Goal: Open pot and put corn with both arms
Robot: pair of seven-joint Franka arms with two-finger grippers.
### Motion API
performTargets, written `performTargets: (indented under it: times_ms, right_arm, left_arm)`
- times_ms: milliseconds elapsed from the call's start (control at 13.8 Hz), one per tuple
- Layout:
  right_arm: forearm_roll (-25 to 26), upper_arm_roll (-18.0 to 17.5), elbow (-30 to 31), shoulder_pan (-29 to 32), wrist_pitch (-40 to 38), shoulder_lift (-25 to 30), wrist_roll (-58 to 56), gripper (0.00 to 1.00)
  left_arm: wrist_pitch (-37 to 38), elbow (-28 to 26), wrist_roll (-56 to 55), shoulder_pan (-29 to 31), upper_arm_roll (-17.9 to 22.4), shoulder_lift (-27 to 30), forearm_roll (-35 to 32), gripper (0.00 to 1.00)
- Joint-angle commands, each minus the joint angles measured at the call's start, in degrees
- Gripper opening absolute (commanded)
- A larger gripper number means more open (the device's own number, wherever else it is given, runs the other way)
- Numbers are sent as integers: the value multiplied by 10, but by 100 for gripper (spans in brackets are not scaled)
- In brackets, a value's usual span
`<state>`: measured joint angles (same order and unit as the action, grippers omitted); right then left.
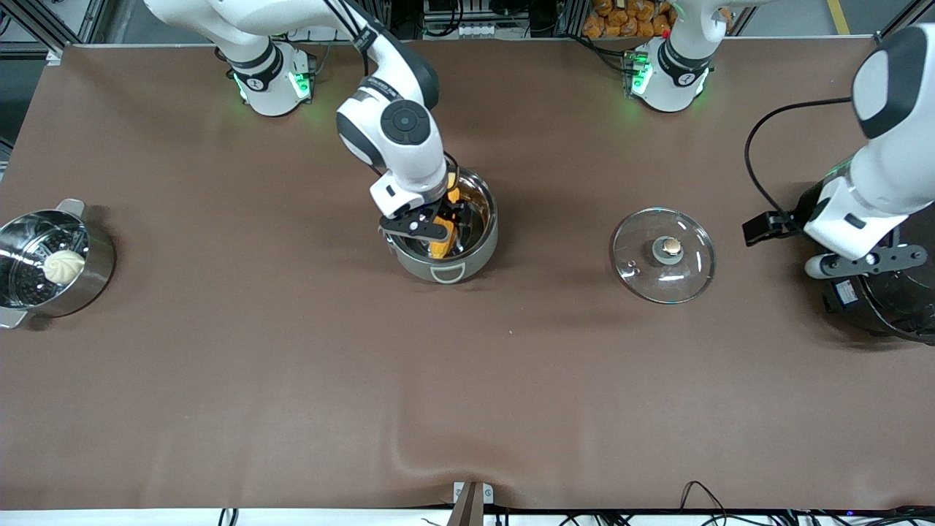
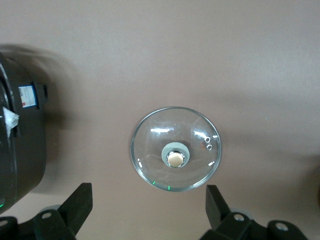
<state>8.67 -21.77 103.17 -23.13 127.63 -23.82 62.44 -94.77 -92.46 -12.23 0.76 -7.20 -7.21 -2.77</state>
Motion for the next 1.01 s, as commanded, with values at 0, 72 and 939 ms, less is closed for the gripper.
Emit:
performTargets:
  times_ms: [0,72,939]
  right_arm:
    - [-36,-6,-1,42,-20,49,-16,100]
    - [-52,-6,0,61,-37,69,-50,100]
    - [-89,131,-9,214,-178,210,-417,100]
  left_arm:
    - [38,43,17,4,-2,-8,1,100]
    - [42,44,17,4,-1,-4,1,100]
    - [79,59,20,5,-4,26,9,100]
